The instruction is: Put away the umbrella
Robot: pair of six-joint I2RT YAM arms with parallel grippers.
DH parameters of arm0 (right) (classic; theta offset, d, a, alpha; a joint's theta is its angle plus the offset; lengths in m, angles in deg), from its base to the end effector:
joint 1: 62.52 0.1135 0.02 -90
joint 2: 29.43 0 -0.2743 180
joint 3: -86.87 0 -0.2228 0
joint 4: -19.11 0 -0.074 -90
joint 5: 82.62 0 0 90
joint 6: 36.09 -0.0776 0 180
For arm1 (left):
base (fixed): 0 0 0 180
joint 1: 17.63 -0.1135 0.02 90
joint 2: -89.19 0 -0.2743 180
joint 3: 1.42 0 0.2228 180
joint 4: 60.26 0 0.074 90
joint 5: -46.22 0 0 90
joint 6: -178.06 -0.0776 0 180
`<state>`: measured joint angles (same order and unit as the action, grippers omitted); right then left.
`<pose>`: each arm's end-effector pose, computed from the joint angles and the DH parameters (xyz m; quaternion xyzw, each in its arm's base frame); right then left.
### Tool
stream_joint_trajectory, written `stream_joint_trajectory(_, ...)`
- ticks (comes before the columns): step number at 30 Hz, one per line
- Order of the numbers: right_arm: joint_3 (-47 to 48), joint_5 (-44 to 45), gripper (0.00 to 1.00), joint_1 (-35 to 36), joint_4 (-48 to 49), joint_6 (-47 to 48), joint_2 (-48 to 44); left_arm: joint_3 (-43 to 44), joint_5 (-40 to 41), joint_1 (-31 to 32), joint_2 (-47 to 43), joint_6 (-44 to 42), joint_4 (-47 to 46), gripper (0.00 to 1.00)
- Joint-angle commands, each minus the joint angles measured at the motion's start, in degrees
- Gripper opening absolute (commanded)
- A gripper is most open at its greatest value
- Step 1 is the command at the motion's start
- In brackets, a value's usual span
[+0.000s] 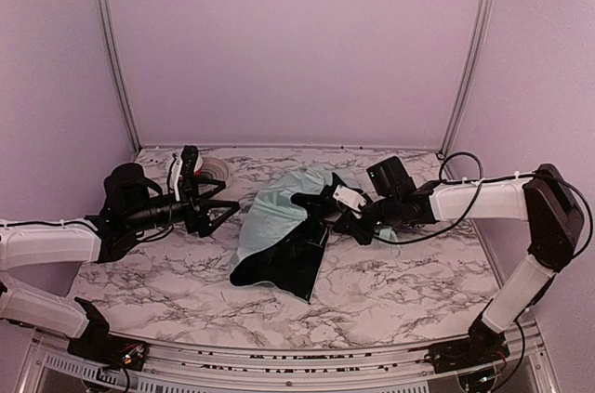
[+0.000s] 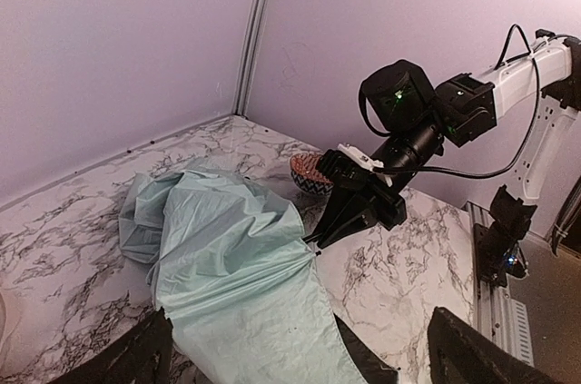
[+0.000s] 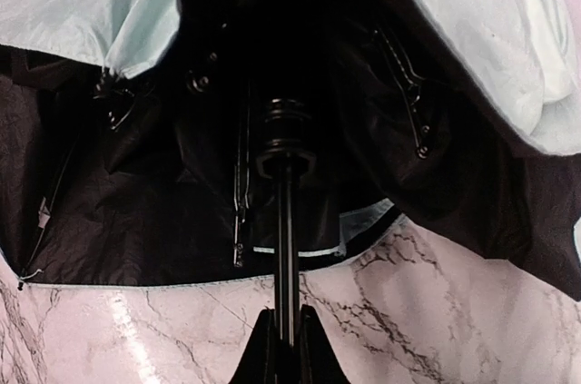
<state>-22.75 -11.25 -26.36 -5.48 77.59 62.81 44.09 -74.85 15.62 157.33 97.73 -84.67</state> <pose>0.2592 0.2201 0.1977 -0.5091 0.7643 0.1892 0.3476 0.1987 -0.1782 0.2867 0.3253 0.6172 -0.4266 0.5756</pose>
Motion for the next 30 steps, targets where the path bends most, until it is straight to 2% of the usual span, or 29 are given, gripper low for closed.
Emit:
stream_joint_trajectory(1, -1.1, -2.0, 0.00, 0.7, 3.6, -2.0, 3.2, -0.9, 0.7, -0.4, 2.9, -0.3, 0.8, 0.98)
stream_joint_trajectory(2, -1.4, -2.1, 0.00, 0.7, 3.2, -2.1, 3.9, -0.7, 3.0, -0.2, 4.0, -0.1, 2.1, 0.96)
stream_joint_trajectory(5, -1.1, -2.2, 0.19, 0.7, 1.5, -3.2, 5.9, 0.5, 7.3, 0.4, 7.9, -1.4, 6.7, 0.89)
stream_joint_trajectory(8, 0.2, -0.4, 0.31, 0.7, -0.7, -4.9, 8.4, 1.1, 12.0, 2.1, 11.0, -2.8, 9.3, 0.84)
stream_joint_trajectory(14, 3.5, 4.9, 0.42, 2.1, -5.4, -5.4, 13.5, 1.5, 11.0, 4.4, 14.6, -3.8, 10.4, 0.83)
stream_joint_trajectory(15, 4.0, 5.7, 0.40, 2.4, -5.7, -5.5, 13.8, 1.4, 10.2, 4.9, 14.7, -3.7, 10.4, 0.83)
stream_joint_trajectory(18, 5.0, 7.3, 0.12, 2.7, -6.1, -6.3, 14.0, 1.0, 7.9, 5.2, 14.5, -3.4, 10.5, 0.83)
stream_joint_trajectory(20, 5.7, 7.3, 0.00, 2.6, -5.9, -6.4, 12.8, 0.2, 6.2, 5.2, 13.9, -3.0, 10.5, 0.83)
stream_joint_trajectory(26, 8.5, 7.0, 0.00, 2.3, -4.8, -0.9, 6.6, -1.6, 7.0, 5.2, 10.8, -3.7, 10.5, 0.83)
stream_joint_trajectory(30, 7.7, 8.5, 0.00, 1.4, 0.4, 3.5, 0.9, 0.1, 5.5, 5.2, 8.7, -2.0, 10.5, 0.84)
